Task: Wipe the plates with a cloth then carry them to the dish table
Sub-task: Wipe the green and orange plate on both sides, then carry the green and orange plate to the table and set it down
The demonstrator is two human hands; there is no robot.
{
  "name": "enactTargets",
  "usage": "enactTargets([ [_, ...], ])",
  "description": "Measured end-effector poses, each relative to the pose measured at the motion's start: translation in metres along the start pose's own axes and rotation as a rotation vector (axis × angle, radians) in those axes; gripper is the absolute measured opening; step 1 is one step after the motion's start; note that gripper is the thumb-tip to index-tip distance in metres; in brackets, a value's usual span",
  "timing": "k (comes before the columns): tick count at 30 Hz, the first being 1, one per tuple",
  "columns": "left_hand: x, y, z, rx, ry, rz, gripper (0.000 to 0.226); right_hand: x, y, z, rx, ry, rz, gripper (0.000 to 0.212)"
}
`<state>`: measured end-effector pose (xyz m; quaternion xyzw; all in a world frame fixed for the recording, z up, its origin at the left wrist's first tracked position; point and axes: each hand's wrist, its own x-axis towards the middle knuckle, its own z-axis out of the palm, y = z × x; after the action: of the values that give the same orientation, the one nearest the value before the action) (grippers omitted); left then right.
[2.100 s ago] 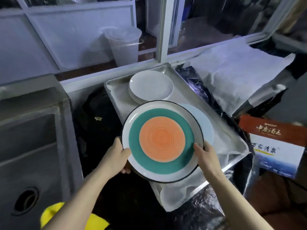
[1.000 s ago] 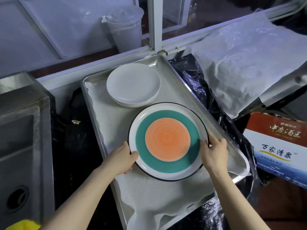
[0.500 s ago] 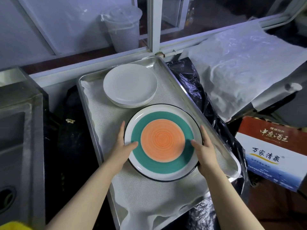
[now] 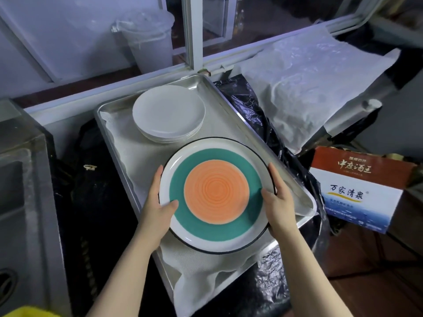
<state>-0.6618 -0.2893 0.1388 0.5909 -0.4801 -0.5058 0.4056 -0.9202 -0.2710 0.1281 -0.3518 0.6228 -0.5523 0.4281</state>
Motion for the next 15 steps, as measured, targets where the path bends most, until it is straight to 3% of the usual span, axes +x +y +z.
enactTargets([
  [8, -0.041, 0.008, -0.039, 0.125, -0.142, 0.11, 0.088, -0.088, -0.008, 0.0, 0.002, 0.1, -0.067, 0.074],
  [15, -0.093, 0.009, -0.071, 0.144, -0.303, 0.212, 0.091, -0.203, -0.018, 0.007, 0.02, 0.308, -0.09, 0.084],
])
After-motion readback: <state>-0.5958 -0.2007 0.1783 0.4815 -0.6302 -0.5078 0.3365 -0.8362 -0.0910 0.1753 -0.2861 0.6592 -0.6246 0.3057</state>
